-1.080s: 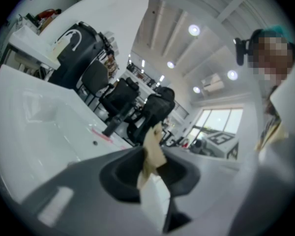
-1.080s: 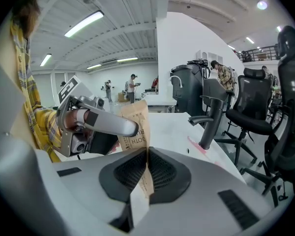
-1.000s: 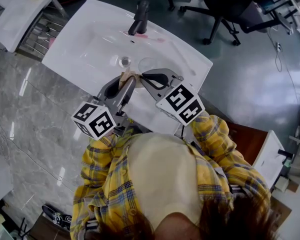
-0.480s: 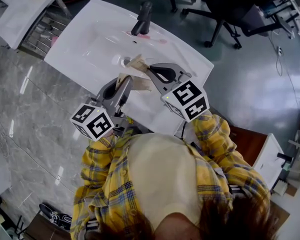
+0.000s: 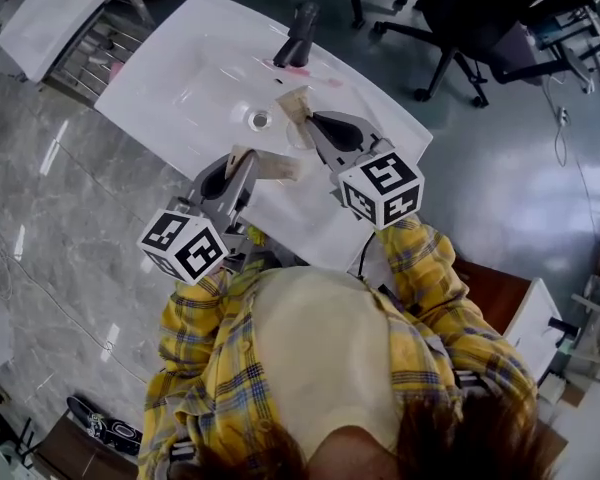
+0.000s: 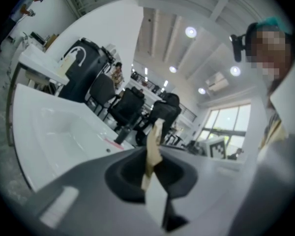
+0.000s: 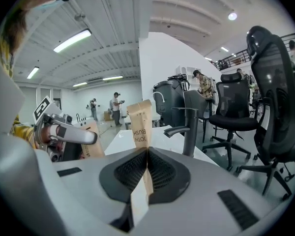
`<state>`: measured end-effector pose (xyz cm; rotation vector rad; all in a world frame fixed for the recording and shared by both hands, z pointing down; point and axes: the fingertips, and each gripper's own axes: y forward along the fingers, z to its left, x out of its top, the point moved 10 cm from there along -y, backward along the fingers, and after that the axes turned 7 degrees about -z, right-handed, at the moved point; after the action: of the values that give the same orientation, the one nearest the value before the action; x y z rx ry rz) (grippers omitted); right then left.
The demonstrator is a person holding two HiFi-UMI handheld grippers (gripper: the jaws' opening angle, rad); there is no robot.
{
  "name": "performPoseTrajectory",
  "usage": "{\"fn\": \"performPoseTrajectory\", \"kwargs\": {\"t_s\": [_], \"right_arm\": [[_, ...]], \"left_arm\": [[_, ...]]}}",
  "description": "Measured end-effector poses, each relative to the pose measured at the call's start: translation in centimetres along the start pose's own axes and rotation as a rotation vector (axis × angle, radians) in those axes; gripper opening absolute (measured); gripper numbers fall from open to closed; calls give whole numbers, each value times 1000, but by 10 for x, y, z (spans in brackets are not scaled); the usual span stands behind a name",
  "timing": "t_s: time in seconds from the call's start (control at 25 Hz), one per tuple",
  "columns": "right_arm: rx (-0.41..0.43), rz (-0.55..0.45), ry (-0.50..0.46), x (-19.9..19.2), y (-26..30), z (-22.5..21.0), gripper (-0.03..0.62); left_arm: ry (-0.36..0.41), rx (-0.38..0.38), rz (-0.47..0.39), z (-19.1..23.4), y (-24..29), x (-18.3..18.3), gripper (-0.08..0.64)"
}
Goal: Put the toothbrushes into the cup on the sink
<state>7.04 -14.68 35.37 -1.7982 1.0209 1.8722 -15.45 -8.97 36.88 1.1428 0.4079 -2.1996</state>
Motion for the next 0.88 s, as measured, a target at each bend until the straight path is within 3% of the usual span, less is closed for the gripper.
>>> {"fn": "performPoseTrajectory", "kwargs": {"t_s": [0.64,0.88], "right_arm": [[-12,-80,75,-38,18,-18,17],[-4,-115,146,-48,19,-25,17]], "left_arm": [[-5,38,-21,0,-13,-2,28],[-6,39,-16,1,-12,-3,28]]}}
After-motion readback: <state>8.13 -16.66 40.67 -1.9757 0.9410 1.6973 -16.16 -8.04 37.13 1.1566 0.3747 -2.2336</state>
